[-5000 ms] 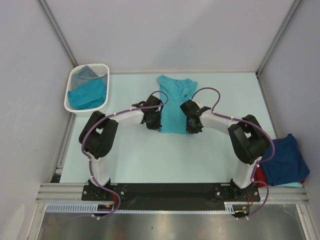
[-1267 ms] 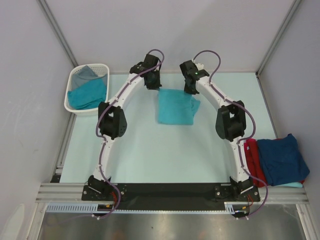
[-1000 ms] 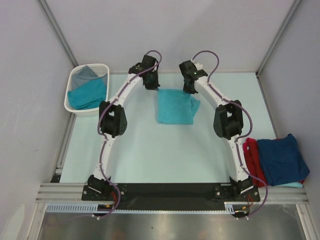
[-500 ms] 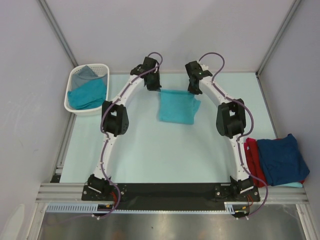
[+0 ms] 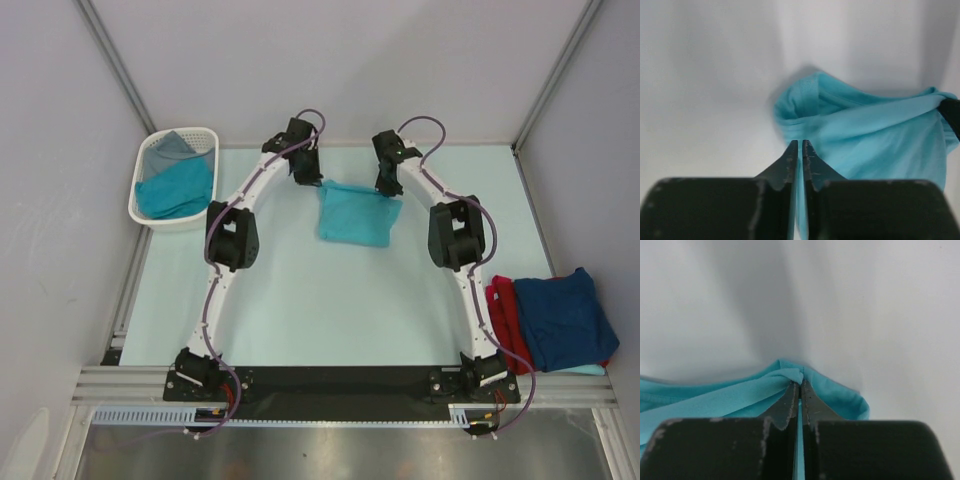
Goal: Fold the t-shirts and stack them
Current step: Fold the long partially folded tshirt into a neat square, then smooth out wrinkles on the folded tshirt
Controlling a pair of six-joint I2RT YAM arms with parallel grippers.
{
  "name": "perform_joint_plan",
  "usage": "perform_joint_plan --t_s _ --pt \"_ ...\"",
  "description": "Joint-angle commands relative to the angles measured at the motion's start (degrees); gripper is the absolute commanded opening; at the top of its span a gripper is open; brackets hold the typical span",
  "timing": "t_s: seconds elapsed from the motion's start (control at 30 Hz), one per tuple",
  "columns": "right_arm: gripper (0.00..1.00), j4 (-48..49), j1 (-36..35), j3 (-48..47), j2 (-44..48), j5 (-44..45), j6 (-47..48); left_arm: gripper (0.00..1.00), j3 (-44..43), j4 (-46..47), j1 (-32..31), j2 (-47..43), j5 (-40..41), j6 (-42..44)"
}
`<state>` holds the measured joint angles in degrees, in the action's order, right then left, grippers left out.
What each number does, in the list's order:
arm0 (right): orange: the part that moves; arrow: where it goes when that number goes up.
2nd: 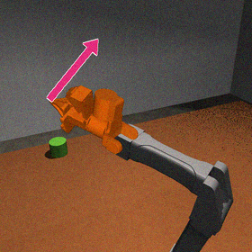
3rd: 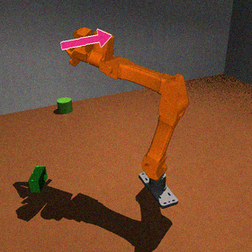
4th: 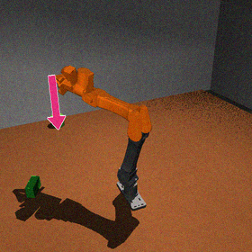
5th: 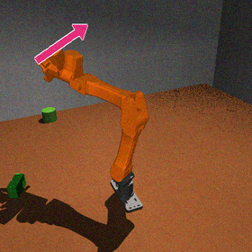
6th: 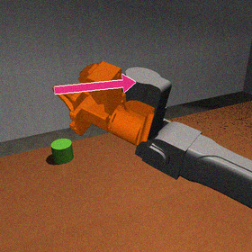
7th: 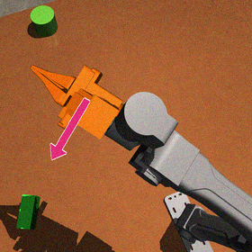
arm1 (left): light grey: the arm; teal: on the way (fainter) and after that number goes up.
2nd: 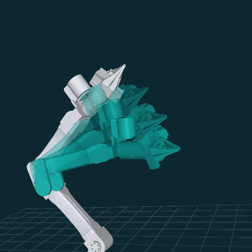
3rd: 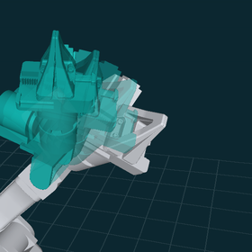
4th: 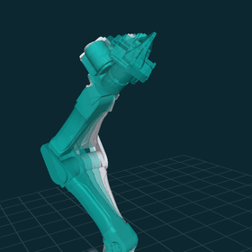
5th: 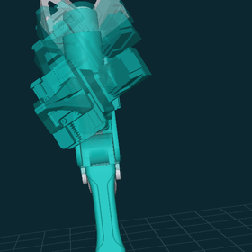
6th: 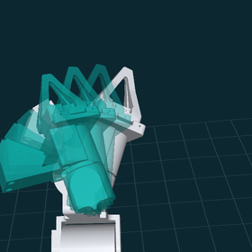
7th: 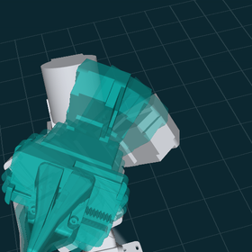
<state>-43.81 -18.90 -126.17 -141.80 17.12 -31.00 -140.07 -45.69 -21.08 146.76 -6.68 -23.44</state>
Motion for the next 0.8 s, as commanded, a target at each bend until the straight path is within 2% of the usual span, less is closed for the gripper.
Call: perform_joint_plan --t_s 0.0,0.03,0.1,0.13,0.23,0.3,0.4,0.43,0.5,0.53,0.57,0.6,0.63,0.77 --pt "0.14 0.0 1.8 -2.9 -1.1 1.3 1.0 0.17 -3.9 -0.7 2.1 0.1 3.2 1.4" --pt "0.3 -0.1 1.8 -2.6 -0.8 1.6 1.0 0.22 -4.1 -1.3 2.1 -0.6 4.2 1.1" --pt "0.48 1.9 1.6 -0.1 2.7 2.4 1.3 0.27 -5.1 -1.9 2.1 -2.2 6.6 0.5" --pt "0.61 2.8 1.5 0.8 4.1 2.6 2.2 0.32 -5.1 -1.9 2.1 -3.5 6.5 0.5" --pt "0.79 3.6 1.4 1.6 10.3 1.8 3.1 0.44 -4.6 -1.7 2.1 -10.2 9.8 0.5" --pt "0.8 3.2 0.5 3.5 14.3 0.5 2.9 0.45 -2.3 -1.2 2.0 -14.1 7.1 -0.3" --pt "0.73 5.1 -1.1 7.8 19.1 -2.1 2.5 0.41 4.2 0.2 0.3 -17.9 3.8 -0.7" --pt "0.59 5.6 -2.6 10.6 20.0 -2.8 2.3 0.37 6.0 0.9 -0.3 -18.5 3.6 -0.6" --pt "0.4 6.8 -4.1 14.4 22.5 -3.3 1.7 0.33 11.9 1.9 -2.4 -20.0 3.3 -0.5" --pt "0.11 7.9 -6.0 18.2 23.3 -3.2 1.6 0.27 14.0 3.2 -3.1 -20.5 2.6 -0.6" --pt "0.0 8.2 -6.7 20.0 23.8 -2.7 1.5 0.25 16.4 4.4 -3.8 -21.2 2.2 -0.9" --pt "0.0 8.3 -7.5 21.4 24.0 -2.0 1.0 0.23 21.2 5.8 -5.4 -21.9 1.9 -0.9" --pt "0.0 8.7 -8.0 23.0 24.1 -1.9 0.9 0.16 23.4 8.2 -6.2 -23.2 1.8 -1.0" --pt "0.0 9.4 -9.2 27.7 22.8 -2.0 0.1 0.08 29.1 11.3 -8.3 -23.4 1.2 -1.8"
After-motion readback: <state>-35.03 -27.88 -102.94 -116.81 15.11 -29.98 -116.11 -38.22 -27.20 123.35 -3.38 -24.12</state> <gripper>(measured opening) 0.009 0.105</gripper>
